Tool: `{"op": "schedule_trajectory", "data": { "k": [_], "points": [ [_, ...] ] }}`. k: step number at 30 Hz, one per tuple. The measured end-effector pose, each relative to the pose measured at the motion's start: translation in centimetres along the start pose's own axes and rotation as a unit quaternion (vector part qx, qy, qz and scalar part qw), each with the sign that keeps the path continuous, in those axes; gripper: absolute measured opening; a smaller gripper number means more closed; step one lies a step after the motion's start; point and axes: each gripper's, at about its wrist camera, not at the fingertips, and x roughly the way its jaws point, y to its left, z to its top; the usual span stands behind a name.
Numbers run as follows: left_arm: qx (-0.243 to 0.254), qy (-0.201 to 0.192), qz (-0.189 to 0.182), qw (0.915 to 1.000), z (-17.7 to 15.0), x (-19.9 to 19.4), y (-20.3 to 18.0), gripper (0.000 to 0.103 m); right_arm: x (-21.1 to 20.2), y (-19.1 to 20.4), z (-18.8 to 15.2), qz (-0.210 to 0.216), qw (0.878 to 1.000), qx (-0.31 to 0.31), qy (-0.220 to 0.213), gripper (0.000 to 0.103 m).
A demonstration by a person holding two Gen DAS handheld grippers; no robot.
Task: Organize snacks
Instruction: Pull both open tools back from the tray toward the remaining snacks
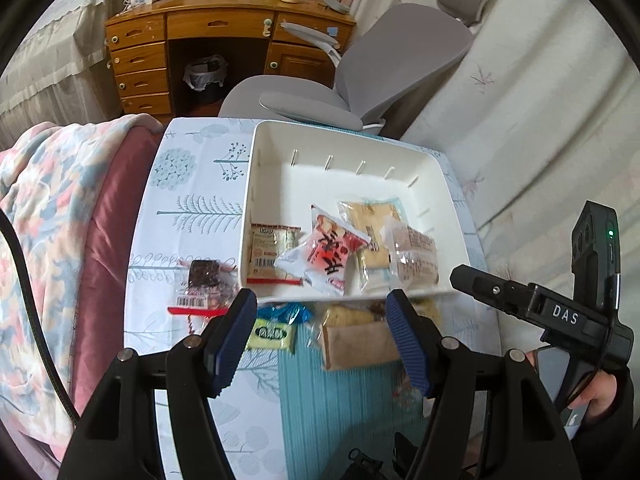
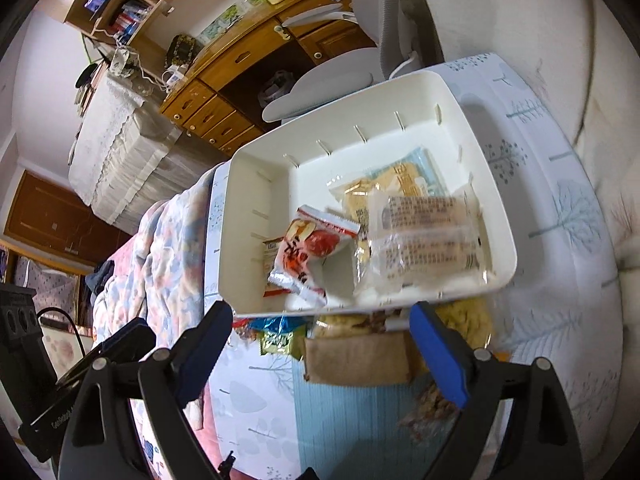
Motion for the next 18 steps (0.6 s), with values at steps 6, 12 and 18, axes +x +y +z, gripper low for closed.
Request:
{"op": "schedule_trajectory", "data": {
  "k": [6,12,18],
  "points": [
    [0.024,0.009,-0.011,0.9996,-1.8,-1.8,1.2,0.066,-0.8,1.0,-3.0,-0.004,0.999,0.031,-0.013,0.091],
    [0.047,0.017,-0.018,0.9986,-3.5,-3.5,2.8,0.066,-1.4,2.1,-5.9,-0.003,0.998,0.06,-0.027,0.091],
    [0.071,0.025,-0.02,0.997,-4.9,-4.7,4.6,0.066,-1.5,2.9,-8.4,-0.007,0.996,0.086,-0.037,0.091]
  ]
}}
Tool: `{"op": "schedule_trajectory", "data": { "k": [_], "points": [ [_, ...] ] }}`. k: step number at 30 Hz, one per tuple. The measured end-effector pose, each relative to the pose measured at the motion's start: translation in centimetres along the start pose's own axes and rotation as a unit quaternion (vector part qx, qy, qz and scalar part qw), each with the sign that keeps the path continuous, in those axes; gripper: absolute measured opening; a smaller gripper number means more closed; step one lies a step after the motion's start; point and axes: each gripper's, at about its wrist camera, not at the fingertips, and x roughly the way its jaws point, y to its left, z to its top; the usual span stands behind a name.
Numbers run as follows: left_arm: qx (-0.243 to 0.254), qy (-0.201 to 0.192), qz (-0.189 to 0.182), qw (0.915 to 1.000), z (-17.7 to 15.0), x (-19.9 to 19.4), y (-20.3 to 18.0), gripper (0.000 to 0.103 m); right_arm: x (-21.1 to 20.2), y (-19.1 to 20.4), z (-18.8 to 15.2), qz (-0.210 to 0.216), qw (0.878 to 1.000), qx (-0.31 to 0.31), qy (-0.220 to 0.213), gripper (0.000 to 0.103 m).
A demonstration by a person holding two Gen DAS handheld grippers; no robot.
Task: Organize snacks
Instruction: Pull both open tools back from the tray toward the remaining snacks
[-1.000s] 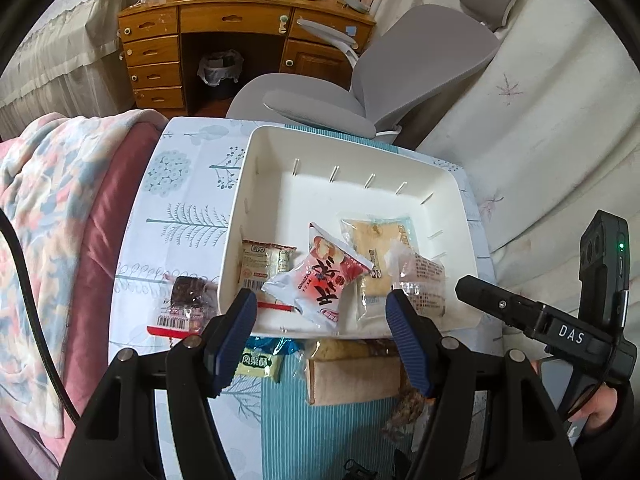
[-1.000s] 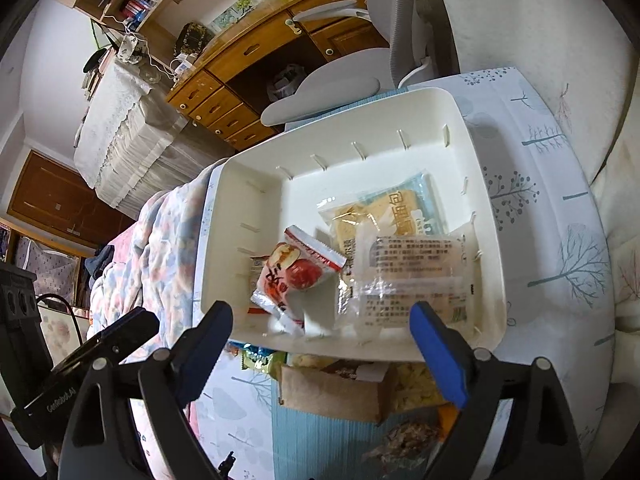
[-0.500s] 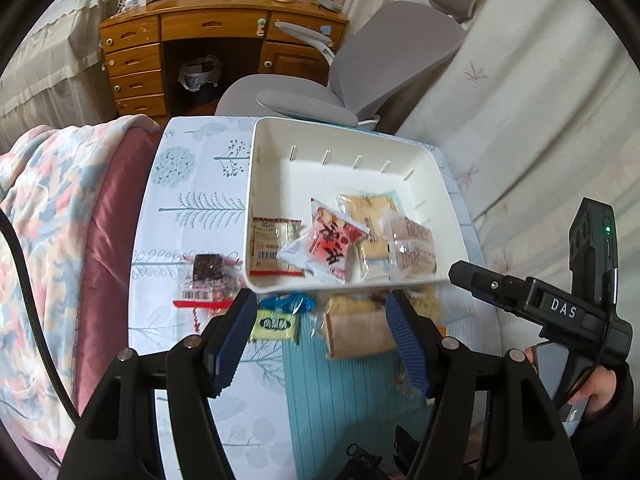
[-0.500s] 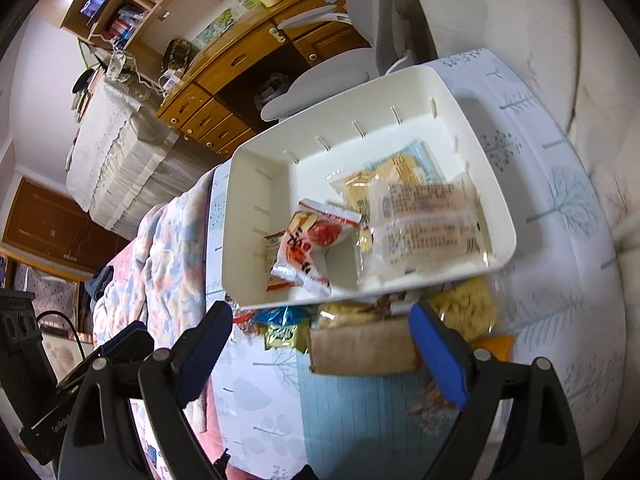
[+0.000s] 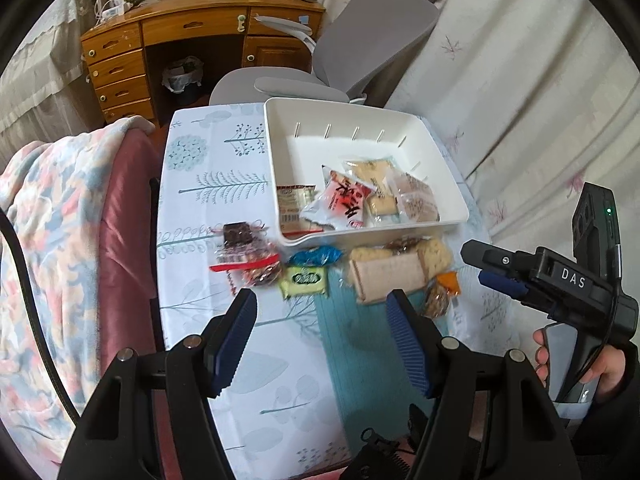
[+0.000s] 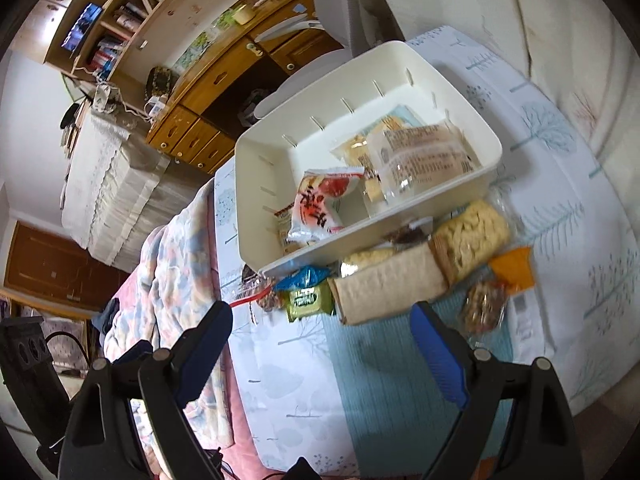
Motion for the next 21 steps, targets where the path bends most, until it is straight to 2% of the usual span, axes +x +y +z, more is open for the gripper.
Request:
{"op": "schedule_trajectory", "data": {
  "k": [8,11,15,18,21],
  "points": [
    [0.038,0.016,0.001,0.9992,-1.5,-0.4,2.0,0.067,0.4,-0.9,-3.5,-0.003,0.998,0.056,-0.016,0.091],
    [0.055,0.025,0.004,0.9982,-1.9,-0.1,2.5,0.072,0.8,-1.4,-4.8,-0.006,0.997,0.081,-0.018,0.091],
    [0.074,0.037,0.002,0.9965,-2.2,0.6,3.4,0.073,1.5,-2.2,-6.1,-0.003,0.993,0.118,-0.018,0.091],
    [0.083,0.042,0.012,0.9956,-2.0,1.4,3.9,0.081,2.3,-3.1,-6.8,0.008,0.988,0.152,-0.012,0.091],
    [0.088,0.052,0.015,0.9946,-1.7,2.3,4.4,0.081,3.1,-4.0,-7.1,0.02,0.983,0.184,-0.006,0.091]
  ]
}}
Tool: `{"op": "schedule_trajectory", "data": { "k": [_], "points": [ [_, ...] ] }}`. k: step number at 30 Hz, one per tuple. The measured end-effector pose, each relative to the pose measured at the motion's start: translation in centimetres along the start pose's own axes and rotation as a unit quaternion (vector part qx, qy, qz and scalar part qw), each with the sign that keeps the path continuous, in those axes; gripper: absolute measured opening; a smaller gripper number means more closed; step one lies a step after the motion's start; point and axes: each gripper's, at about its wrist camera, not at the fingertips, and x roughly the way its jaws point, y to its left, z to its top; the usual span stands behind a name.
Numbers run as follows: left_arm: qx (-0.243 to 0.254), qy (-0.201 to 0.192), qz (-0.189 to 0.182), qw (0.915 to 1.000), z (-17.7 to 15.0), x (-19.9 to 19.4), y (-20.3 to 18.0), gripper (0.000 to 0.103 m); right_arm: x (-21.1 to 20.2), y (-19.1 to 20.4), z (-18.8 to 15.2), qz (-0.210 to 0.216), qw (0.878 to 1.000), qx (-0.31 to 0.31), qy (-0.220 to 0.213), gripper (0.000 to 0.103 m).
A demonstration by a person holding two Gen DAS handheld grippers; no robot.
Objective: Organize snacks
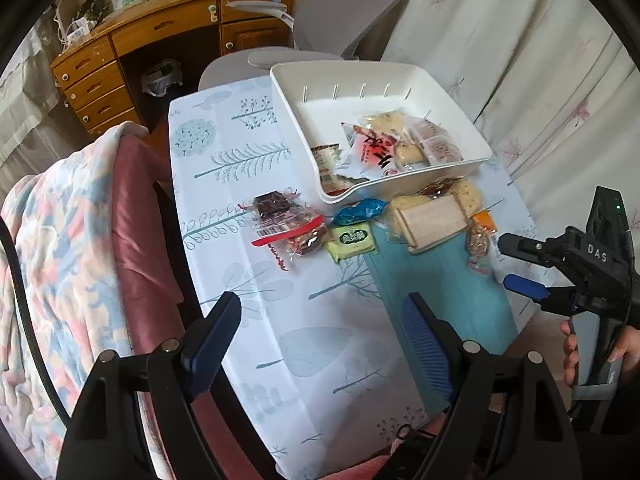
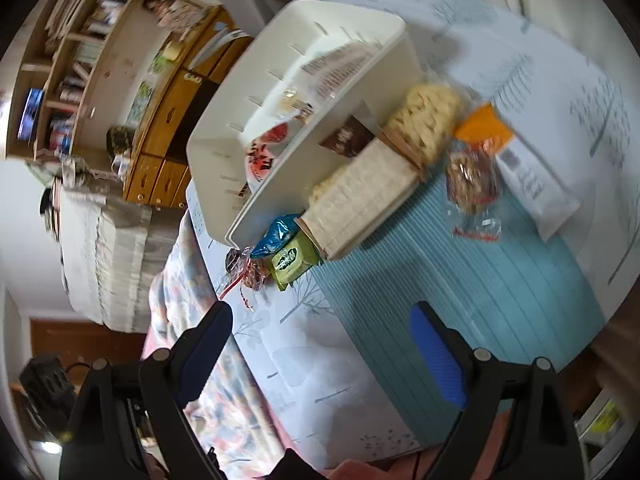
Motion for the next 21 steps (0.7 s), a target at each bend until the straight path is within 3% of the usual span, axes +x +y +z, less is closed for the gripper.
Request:
{"op": "schedule_trajectory", "data": {
  "k": [6,15,21],
  "points": [
    [0.0,0.009,0.017,0.9998,1.5,2.0,1.2,0.082,1.0,-1.6,0.7,0.011,0.998,0.058,0.0,0.091],
    [-0.032,-0.01,0.036,0.9988,5.2,5.4,3.7,0.082,3.3,-2.7,2.7,0.021,0.994,0.108,-0.004,0.091],
    [-0.056,0.014,0.04,0.9975,7.6,9.1,5.5,0.082,5.2,-3.9,3.8,0.027,0.987,0.159,-0.014,0.091]
  ]
}}
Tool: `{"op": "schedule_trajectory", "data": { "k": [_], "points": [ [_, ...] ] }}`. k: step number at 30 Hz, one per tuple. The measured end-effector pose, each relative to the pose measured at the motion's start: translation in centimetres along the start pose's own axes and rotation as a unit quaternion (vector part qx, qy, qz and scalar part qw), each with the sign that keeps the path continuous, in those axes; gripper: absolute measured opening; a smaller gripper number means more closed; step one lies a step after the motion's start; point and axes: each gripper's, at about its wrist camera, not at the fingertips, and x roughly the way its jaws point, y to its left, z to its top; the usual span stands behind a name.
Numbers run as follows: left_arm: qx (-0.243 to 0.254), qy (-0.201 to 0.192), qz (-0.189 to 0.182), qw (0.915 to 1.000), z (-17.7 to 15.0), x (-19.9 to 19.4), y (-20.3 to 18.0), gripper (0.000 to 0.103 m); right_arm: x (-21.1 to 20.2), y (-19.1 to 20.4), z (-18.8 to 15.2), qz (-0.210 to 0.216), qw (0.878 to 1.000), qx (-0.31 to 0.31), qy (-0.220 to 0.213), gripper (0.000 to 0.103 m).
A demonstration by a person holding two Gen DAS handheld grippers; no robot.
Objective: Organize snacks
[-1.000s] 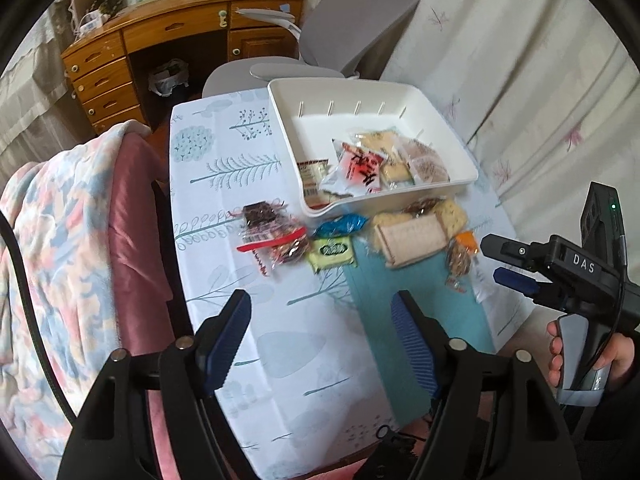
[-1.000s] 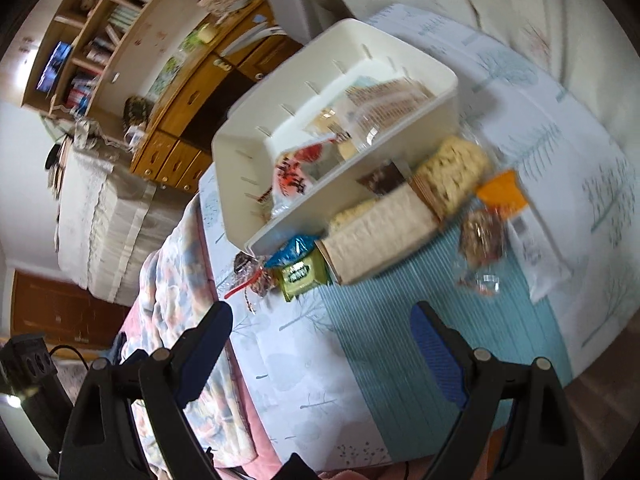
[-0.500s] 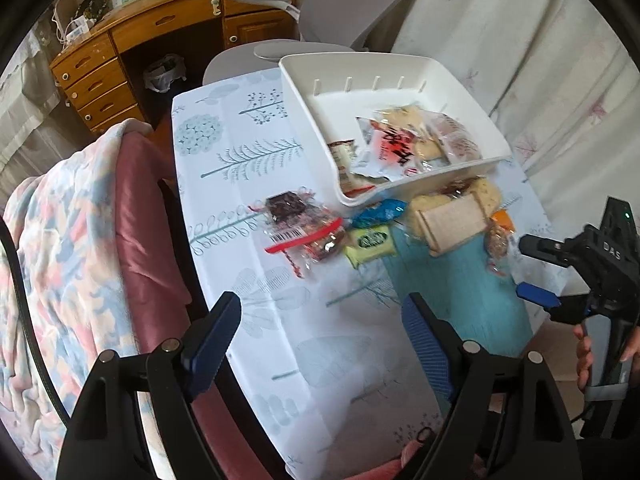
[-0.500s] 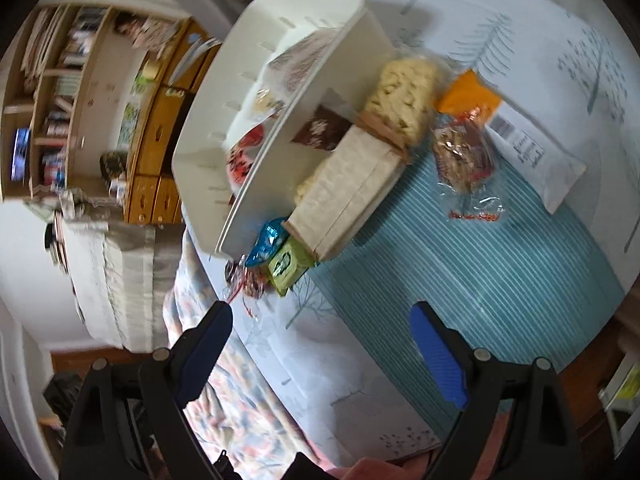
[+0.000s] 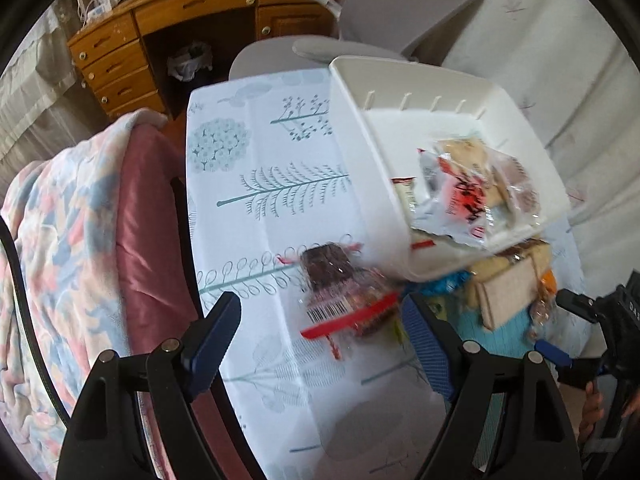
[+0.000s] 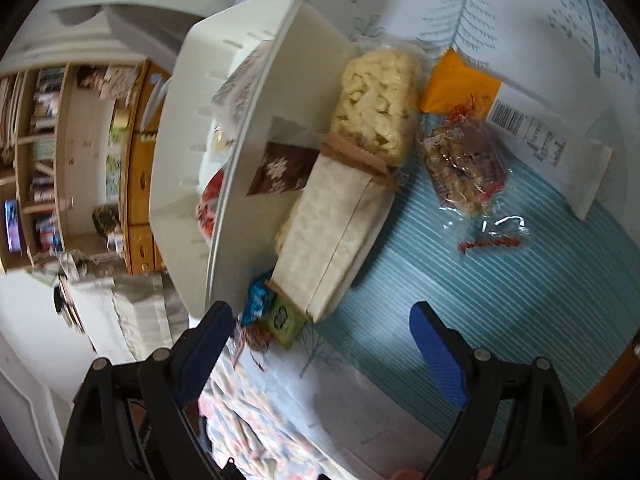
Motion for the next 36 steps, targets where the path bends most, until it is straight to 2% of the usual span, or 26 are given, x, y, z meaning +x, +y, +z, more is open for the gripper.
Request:
{"op": "schedule_trajectory", "data": {
  "k": [8,13,16,20,24,27,29,30,36],
  "points": [
    [-0.028,0.032,0.0,0.9991,2.0,4.3,1.5,0.082,2.4,-0.5,1.3,-0.005,0.999,0.037,-0.001,0.091],
    [-0.05,0.057,0.004,0.9971,2.5,7.0,2.1,0.082,3.2,-0.2,2.0,0.001,1.0,0.03,-0.009,0.088],
    [-0.076,0.063,-0.003,0.9951,3.0,8.1,2.6,0.081,3.6,0.1,2.3,-0.002,1.0,0.023,-0.013,0.083],
    [-0.1,0.072,-0.007,0.9924,3.5,9.3,3.0,0.082,4.0,0.4,2.2,-0.006,1.0,0.014,-0.013,0.082],
    [-0.107,0.08,0.003,0.991,3.9,10.2,3.1,0.081,4.2,0.7,2.3,-0.014,1.0,0.007,-0.011,0.075],
    [-0.109,0.09,0.006,0.9899,4.0,10.8,3.1,0.081,4.5,0.6,2.3,-0.017,1.0,0.007,-0.009,0.073],
    [-0.112,0.092,0.001,0.9895,3.9,11.0,3.1,0.081,4.7,0.6,2.4,-0.019,1.0,0.012,-0.007,0.067],
    [-0.113,0.093,0.001,0.9892,3.9,11.1,3.1,0.081,4.9,0.6,2.6,-0.02,1.0,0.015,-0.006,0.061],
    [-0.133,0.101,-0.015,0.9859,3.6,11.4,3.8,0.081,4.6,0.3,2.7,-0.013,1.0,0.018,0.003,0.056]
  ]
}}
